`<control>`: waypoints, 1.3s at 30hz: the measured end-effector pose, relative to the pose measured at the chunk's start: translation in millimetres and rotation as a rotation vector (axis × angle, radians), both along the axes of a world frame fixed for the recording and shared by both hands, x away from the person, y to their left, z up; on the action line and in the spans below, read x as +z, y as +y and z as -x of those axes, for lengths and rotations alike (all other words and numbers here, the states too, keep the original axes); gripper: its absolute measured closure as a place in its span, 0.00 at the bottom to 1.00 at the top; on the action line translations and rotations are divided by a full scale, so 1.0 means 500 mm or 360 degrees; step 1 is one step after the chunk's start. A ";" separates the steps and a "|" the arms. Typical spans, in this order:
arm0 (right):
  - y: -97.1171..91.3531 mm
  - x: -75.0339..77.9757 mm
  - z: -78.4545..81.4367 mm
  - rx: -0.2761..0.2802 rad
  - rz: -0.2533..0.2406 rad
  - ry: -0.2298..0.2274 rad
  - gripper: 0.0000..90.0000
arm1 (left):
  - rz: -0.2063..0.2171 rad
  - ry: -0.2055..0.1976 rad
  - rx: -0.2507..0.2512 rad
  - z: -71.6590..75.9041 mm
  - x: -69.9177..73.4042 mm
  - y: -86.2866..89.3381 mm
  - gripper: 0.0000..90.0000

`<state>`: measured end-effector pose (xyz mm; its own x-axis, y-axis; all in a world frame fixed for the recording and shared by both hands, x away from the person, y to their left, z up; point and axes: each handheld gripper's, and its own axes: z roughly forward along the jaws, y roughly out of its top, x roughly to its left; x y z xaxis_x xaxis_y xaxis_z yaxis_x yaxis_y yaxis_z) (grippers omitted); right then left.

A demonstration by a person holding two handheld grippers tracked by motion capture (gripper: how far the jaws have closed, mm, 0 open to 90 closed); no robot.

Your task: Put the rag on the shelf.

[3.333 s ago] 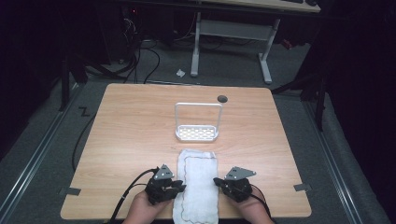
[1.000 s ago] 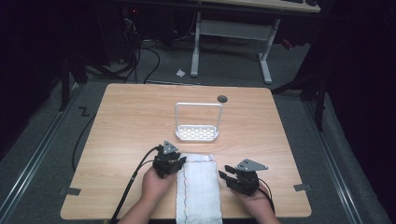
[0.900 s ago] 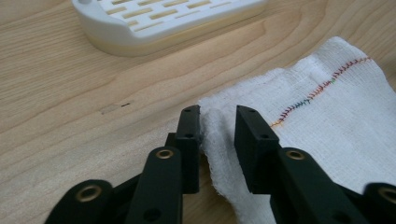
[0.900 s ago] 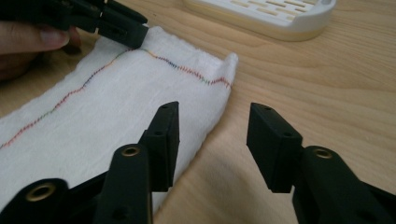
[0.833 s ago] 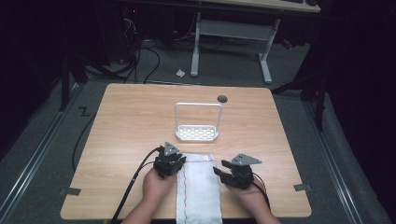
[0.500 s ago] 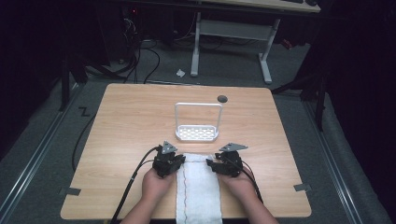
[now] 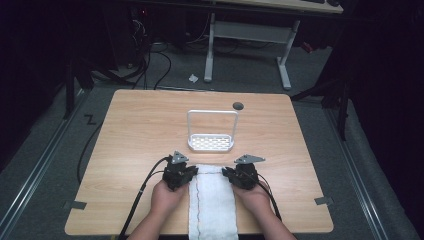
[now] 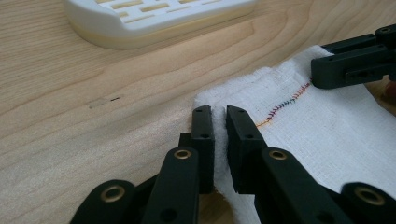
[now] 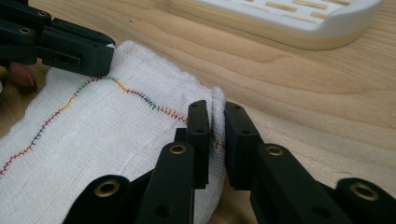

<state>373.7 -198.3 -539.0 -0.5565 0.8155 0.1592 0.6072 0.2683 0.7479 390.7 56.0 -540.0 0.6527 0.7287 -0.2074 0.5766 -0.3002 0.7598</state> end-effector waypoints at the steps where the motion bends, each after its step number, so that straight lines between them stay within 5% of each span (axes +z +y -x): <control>1: 0.001 0.000 0.000 0.0012 0.0010 -0.0004 0.95 | -0.0002 -0.0003 0.0000 0.000 0.000 0.000 0.91; 6: 0.005 0.002 0.005 0.0023 0.0049 -0.0041 0.96 | 0.0003 -0.0007 0.0002 0.004 0.001 0.001 0.92; 8: 0.007 0.004 0.008 0.0028 0.0063 -0.0072 0.96 | 0.0094 -0.0034 0.0004 0.009 0.004 0.012 0.92; 9: 0.007 0.008 0.013 0.0038 0.0059 -0.0115 0.96 | 0.0194 -0.0024 0.0015 0.010 0.005 0.025 0.93; 15: 0.013 0.017 0.027 0.0037 0.0075 -0.0215 0.96 | 0.0191 -0.0086 0.0015 0.019 0.007 0.025 0.93; 21: 0.009 0.040 0.041 0.0023 0.0011 -0.0274 0.95 | 0.0272 -0.0167 0.0002 0.036 0.023 0.034 0.93; 28: 0.010 0.085 0.054 0.0034 -0.0030 -0.0412 0.95 | 0.0310 -0.0273 0.0034 0.045 0.070 0.025 0.93; 33: 0.008 0.125 0.059 0.0015 -0.0051 -0.0524 0.95 | 0.0326 -0.0408 0.0046 0.057 0.130 0.025 0.93; 39: 0.009 0.169 0.067 0.0017 -0.0070 -0.0625 0.95 | 0.0375 -0.0471 0.0054 0.068 0.175 0.029 0.93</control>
